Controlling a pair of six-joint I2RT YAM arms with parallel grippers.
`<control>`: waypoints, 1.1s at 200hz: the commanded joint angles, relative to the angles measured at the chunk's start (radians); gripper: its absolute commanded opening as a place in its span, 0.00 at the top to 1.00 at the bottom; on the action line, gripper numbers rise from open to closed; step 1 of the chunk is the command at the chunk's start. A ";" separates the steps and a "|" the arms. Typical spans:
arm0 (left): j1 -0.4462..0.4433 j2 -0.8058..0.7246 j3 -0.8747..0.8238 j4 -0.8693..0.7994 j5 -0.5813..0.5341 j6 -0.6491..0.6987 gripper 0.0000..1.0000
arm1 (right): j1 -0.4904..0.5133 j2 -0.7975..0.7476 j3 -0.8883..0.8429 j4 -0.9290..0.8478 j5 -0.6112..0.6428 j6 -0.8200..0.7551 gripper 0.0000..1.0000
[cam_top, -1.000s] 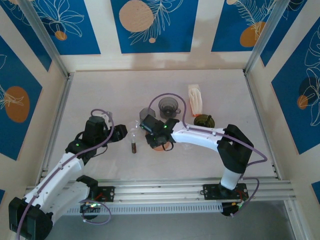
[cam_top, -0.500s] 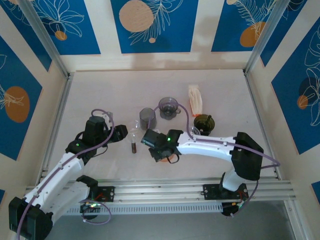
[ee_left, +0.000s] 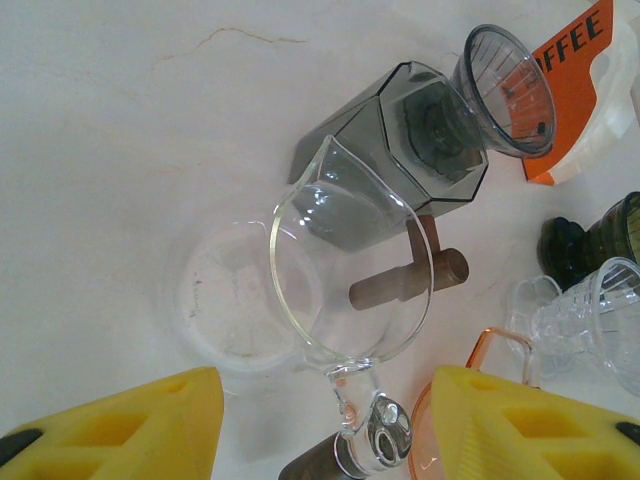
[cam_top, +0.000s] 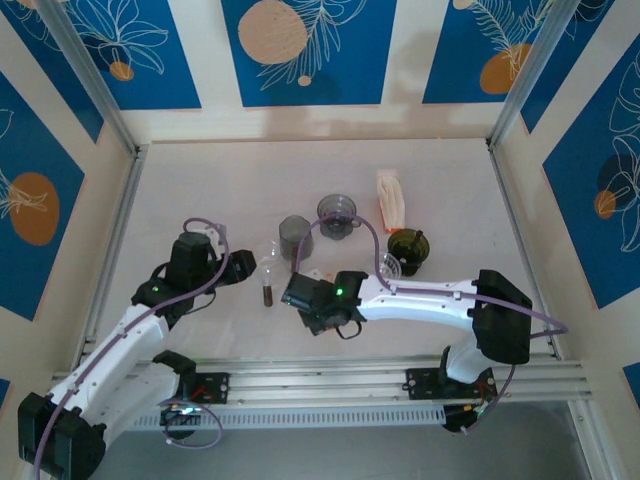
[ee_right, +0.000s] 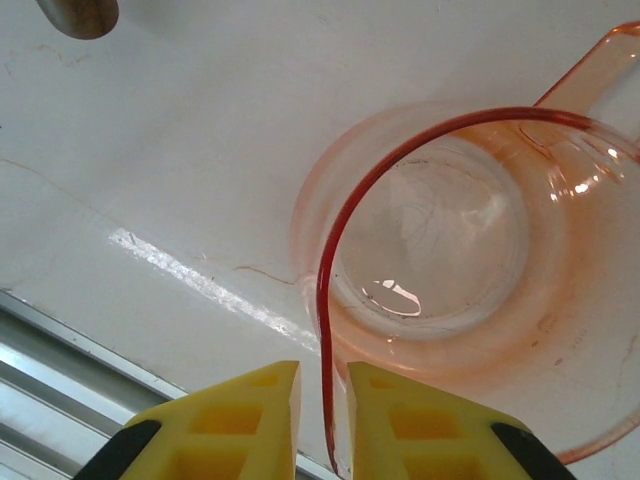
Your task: Place the coffee filter in the dripper
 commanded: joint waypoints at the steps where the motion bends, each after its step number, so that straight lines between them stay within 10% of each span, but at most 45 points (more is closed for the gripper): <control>1: -0.011 -0.009 -0.002 0.001 0.022 -0.006 0.42 | 0.012 -0.009 0.014 -0.010 0.014 0.021 0.74; 94: -0.011 -0.040 0.002 -0.006 0.023 -0.006 0.20 | -0.239 -0.365 -0.183 -0.127 0.112 0.297 0.35; 150: -0.011 -0.051 -0.005 -0.006 0.010 -0.012 0.17 | -0.519 -0.597 -0.380 -0.071 0.008 0.316 0.35; 220: -0.011 -0.063 -0.001 -0.021 -0.003 -0.006 0.00 | -0.690 -0.481 -0.388 0.086 -0.063 0.239 0.36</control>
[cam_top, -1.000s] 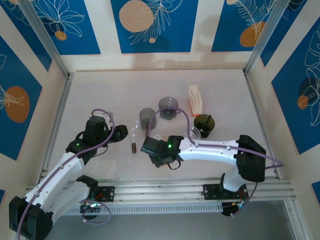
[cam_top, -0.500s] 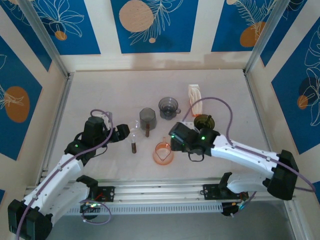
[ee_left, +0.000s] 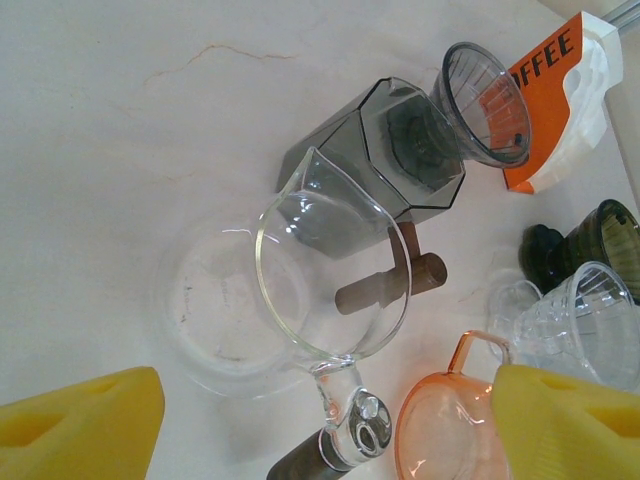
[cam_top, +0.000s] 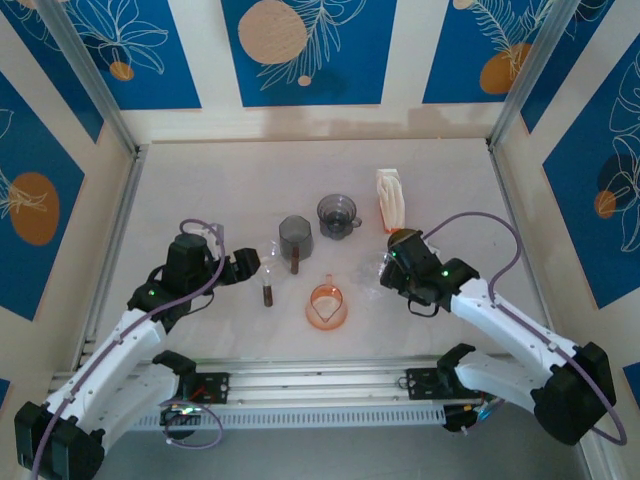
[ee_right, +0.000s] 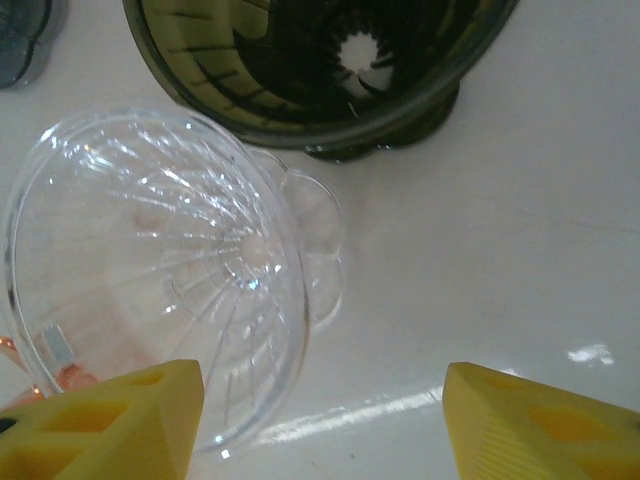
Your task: Place the coffee filter in the dripper
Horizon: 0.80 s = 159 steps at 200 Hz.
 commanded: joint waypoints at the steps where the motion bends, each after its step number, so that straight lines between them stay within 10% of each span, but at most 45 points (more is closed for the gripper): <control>1: -0.011 -0.021 -0.001 -0.017 -0.005 0.004 0.00 | -0.033 0.061 0.007 0.076 -0.053 -0.026 0.36; 44: -0.011 -0.027 0.001 -0.022 -0.014 0.005 0.00 | -0.051 0.151 0.009 0.126 -0.087 -0.051 0.47; 117: -0.011 -0.027 0.007 -0.027 -0.012 0.008 0.00 | -0.076 0.104 0.007 0.165 -0.124 -0.104 0.95; 159: -0.010 -0.045 0.018 -0.039 -0.011 0.006 0.00 | -0.084 0.006 0.106 0.101 -0.161 -0.196 1.00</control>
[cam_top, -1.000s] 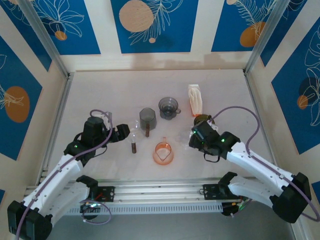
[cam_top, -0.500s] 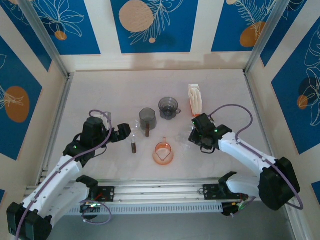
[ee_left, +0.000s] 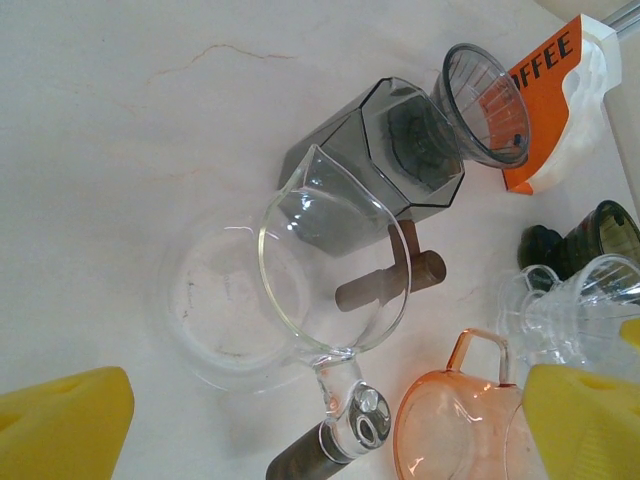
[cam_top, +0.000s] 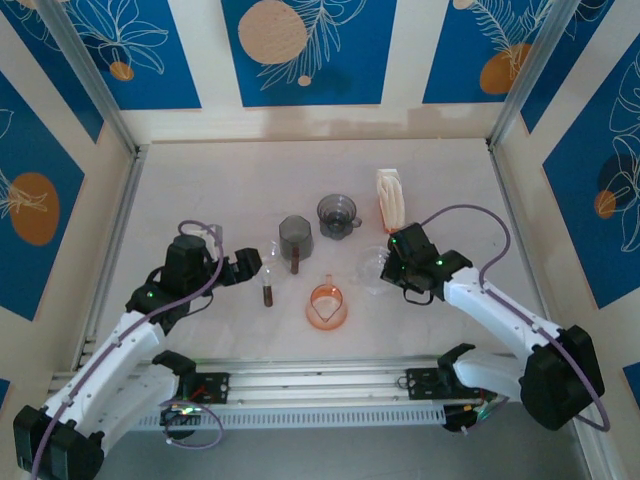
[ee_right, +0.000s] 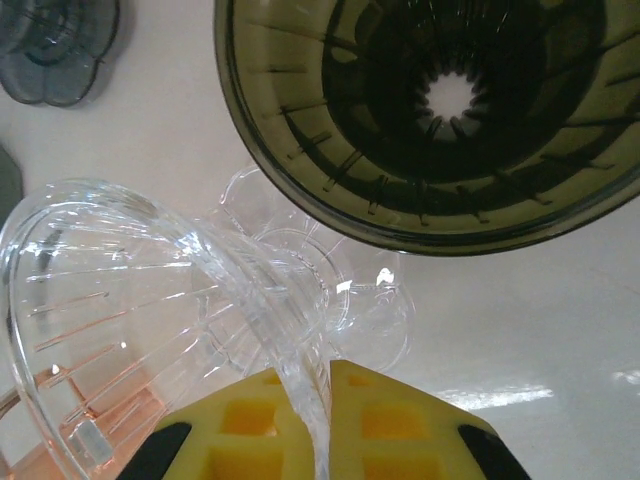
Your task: Place the coffee filter in the dripper
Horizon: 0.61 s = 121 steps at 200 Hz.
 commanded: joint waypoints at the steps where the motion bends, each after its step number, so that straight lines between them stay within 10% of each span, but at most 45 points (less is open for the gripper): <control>1: -0.009 -0.027 0.019 -0.022 -0.008 0.012 0.00 | -0.006 -0.077 0.104 -0.044 -0.061 -0.088 1.00; 121: -0.008 -0.059 0.025 -0.045 -0.012 0.011 0.00 | 0.298 0.107 0.397 -0.245 -0.305 -0.122 1.00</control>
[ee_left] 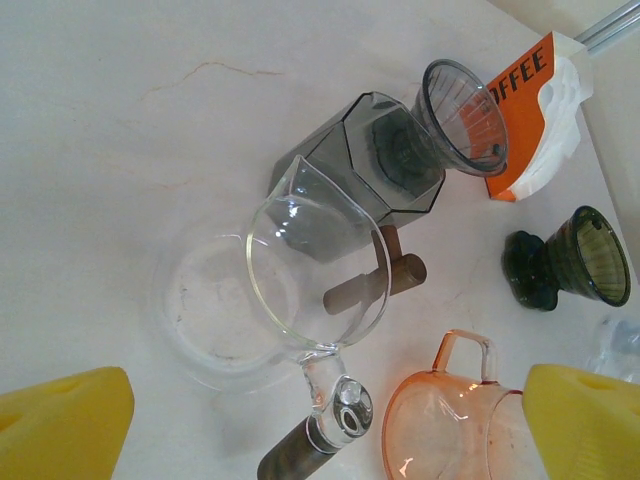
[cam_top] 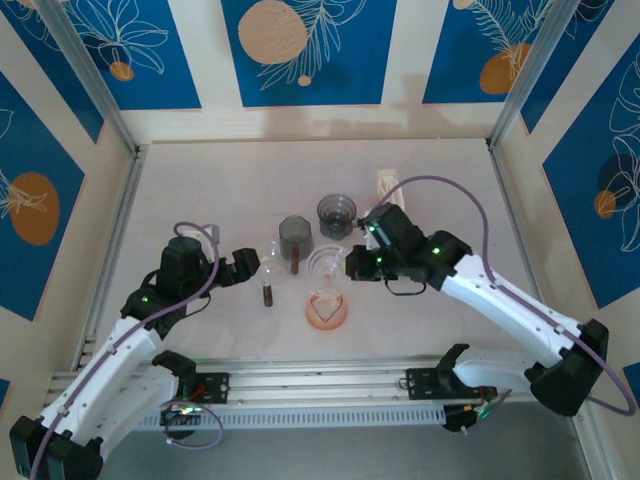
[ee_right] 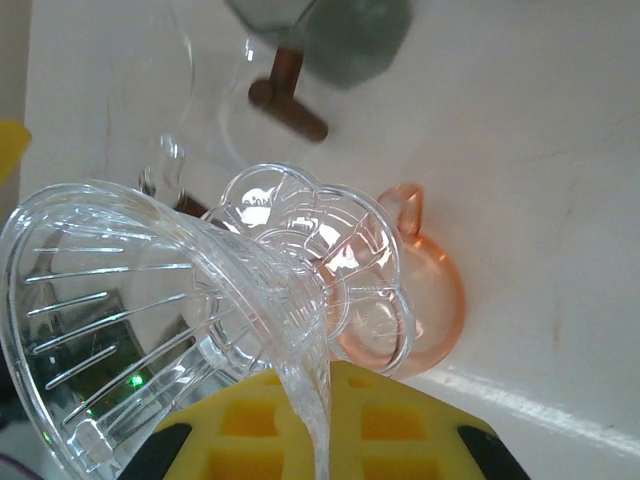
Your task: Place the coffee filter in the dripper
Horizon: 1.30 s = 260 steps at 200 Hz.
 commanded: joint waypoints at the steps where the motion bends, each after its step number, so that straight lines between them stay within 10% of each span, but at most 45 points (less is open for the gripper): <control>1: -0.007 -0.014 0.020 -0.029 -0.011 0.012 0.00 | 0.023 0.046 0.020 -0.044 -0.067 0.014 1.00; 260: -0.007 -0.009 -0.002 -0.016 -0.008 0.008 0.00 | 0.008 0.113 -0.052 -0.019 -0.085 0.046 0.95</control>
